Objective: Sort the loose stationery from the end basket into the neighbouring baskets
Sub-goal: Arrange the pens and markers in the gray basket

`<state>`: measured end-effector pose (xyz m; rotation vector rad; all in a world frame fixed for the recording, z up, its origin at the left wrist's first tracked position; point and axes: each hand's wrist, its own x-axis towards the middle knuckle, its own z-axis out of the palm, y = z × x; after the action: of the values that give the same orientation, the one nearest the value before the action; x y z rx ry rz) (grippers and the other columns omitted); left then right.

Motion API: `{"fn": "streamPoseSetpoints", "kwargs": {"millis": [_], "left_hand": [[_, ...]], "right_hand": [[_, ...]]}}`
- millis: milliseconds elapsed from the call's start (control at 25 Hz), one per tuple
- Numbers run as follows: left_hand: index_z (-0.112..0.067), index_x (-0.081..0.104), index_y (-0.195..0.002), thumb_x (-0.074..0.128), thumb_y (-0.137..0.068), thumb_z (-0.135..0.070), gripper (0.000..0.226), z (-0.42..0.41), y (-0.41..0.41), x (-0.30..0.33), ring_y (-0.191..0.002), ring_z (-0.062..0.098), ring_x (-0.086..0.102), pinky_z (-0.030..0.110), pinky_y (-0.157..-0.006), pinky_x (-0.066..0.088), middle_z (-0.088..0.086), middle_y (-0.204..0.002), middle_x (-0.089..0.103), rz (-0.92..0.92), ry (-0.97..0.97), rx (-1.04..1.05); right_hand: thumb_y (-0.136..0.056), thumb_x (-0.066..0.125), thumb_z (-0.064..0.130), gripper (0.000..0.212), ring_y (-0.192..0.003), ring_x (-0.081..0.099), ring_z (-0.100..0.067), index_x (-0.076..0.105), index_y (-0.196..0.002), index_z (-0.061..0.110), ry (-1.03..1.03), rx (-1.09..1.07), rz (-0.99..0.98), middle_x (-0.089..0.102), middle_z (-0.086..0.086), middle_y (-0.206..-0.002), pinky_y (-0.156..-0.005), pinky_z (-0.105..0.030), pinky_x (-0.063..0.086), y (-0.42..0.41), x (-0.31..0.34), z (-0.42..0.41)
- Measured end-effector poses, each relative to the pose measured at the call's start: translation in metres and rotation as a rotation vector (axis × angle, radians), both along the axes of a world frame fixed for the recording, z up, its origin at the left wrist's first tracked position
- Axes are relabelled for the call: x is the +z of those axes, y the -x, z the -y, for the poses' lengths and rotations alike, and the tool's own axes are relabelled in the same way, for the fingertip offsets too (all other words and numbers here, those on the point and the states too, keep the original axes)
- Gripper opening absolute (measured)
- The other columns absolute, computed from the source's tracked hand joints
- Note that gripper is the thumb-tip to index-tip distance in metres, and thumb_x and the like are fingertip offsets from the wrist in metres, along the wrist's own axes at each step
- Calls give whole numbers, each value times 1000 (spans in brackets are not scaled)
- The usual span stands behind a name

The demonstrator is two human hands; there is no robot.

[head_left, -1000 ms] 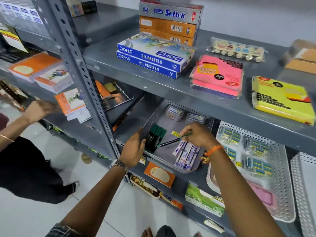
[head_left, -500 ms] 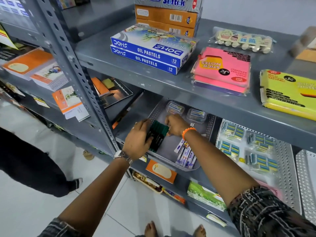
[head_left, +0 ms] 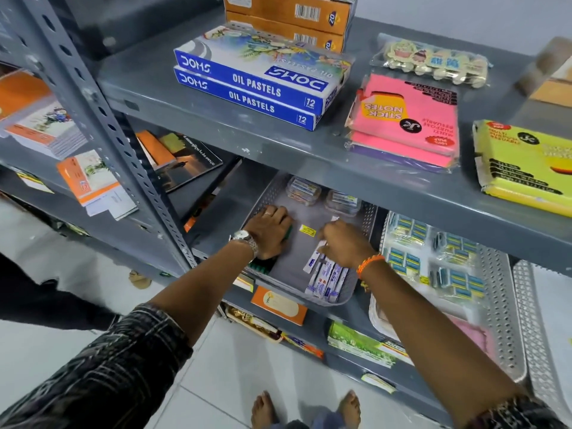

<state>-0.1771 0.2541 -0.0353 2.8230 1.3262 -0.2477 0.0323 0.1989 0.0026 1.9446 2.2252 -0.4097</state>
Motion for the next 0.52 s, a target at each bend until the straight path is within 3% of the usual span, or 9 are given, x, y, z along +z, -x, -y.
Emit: {"fn": "streamPoseSetpoints", "kwargs": {"millis": [320,440,520], "left_hand": [[-12,39,-145,54,-90,-43,65,3,-1,0,-127,36,44,45,-103,44,11,-142,40,42,49,62],[-13,41,-145,60,-86,-31,65,8,-5,10,-125,36,45,44,-103,45,13,-142,42,213,68,70],[-12,48,-140,63,-85,-19,57,18,-20,18,-118,33,54,44,-99,49,13,-136,49,393,181,72]], "right_hand": [[-88,65,30,21,-103,66,-29,75,-100,17,-102,239,120,73,-5,-105,-101,-42,45,16,-9,31],[-84,69,25,18,-104,65,-25,77,-100,20,-103,265,69,74,-2,-104,-103,-39,42,15,-5,41],[-83,72,22,21,-105,66,-22,77,-104,22,-115,180,-71,74,-1,-109,-101,-35,45,4,5,43]]}}
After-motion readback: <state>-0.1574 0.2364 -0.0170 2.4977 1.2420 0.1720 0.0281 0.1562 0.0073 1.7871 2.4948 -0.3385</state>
